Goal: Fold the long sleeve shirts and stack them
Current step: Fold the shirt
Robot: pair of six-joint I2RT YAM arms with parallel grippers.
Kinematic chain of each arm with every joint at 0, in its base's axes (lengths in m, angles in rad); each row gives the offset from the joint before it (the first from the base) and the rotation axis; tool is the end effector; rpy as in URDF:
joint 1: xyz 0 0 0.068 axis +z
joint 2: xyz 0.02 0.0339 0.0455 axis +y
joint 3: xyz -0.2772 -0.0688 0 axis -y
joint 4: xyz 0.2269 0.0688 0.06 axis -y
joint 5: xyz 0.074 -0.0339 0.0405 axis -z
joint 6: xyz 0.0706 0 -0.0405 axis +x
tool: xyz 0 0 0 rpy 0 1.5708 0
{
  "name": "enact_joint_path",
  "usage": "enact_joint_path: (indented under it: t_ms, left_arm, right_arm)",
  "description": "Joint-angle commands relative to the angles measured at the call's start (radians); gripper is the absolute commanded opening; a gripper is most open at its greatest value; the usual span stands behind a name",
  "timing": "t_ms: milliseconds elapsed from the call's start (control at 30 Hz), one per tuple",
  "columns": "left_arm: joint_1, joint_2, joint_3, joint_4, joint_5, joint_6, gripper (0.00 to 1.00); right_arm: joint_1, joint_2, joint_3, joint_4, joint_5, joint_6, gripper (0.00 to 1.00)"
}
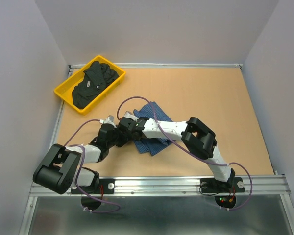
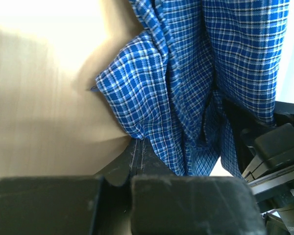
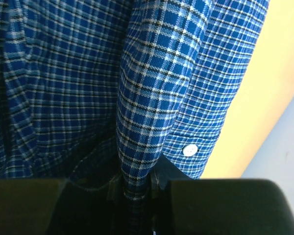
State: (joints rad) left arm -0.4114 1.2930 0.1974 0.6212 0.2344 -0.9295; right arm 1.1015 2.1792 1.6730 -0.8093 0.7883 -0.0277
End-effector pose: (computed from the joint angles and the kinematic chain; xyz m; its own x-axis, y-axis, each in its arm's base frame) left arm 0.2025 -0.1062 0.1406 -0.7139 -0.5389 -0.4472 0.0105 0.6303 -0.7763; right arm 0.2424 0.3673 0.1637 -0.4223 -0.8759 -0.2334 -0.5597 0.4545 -0.6929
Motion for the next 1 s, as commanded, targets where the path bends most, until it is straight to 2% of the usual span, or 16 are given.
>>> enact_joint_path:
  t_ms: [0, 100, 200, 367, 400, 467, 500, 567, 600, 633, 700, 767, 967]
  left_arm:
    - [-0.004, -0.008, -0.018, 0.048, -0.009, -0.011, 0.00]
    - [-0.004, -0.008, -0.023, 0.049, -0.012, -0.015, 0.00]
    - [-0.004, -0.011, -0.026, 0.054, -0.014, -0.019, 0.00]
    - [-0.004, -0.015, -0.030, 0.054, -0.015, -0.025, 0.00]
    - [-0.004, -0.015, -0.032, 0.054, -0.015, -0.023, 0.00]
    - [-0.004, -0.015, -0.032, 0.054, -0.015, -0.025, 0.00]
    - [-0.004, -0.015, -0.030, 0.055, -0.015, -0.023, 0.00]
    - [-0.006, -0.015, -0.032, 0.055, -0.012, -0.023, 0.00]
    - [-0.006, -0.015, -0.032, 0.055, -0.012, -0.025, 0.00]
    - [-0.006, -0.018, -0.032, 0.055, -0.010, -0.023, 0.00]
    - [-0.006, -0.024, -0.035, 0.054, -0.010, -0.023, 0.00]
    - [-0.006, -0.029, -0.036, 0.055, -0.010, -0.026, 0.00]
    - [-0.006, -0.035, -0.035, 0.054, -0.006, -0.029, 0.00]
  right_arm:
    - [0.018, -0.012, 0.053, -0.018, -0.052, 0.061, 0.24]
    - [0.023, -0.039, 0.060, -0.018, -0.110, 0.078, 0.30]
    - [0.023, -0.079, 0.070, -0.018, -0.182, 0.098, 0.41]
    - [0.023, -0.125, 0.085, -0.016, -0.216, 0.147, 0.41]
    - [0.023, -0.130, 0.085, -0.016, -0.216, 0.152, 0.40]
    - [0.023, -0.131, 0.083, -0.013, -0.216, 0.155, 0.29]
    - [0.023, -0.130, 0.082, -0.013, -0.218, 0.156, 0.20]
    - [0.023, -0.127, 0.080, -0.013, -0.218, 0.163, 0.09]
    - [0.023, -0.130, 0.080, -0.014, -0.219, 0.166, 0.09]
    - [0.023, -0.133, 0.080, -0.014, -0.221, 0.170, 0.03]
    - [0.023, -0.142, 0.080, -0.013, -0.216, 0.170, 0.01]
    - [0.023, -0.150, 0.080, -0.014, -0.218, 0.167, 0.01]
    - [0.023, -0.119, 0.080, -0.011, -0.245, 0.187, 0.28]
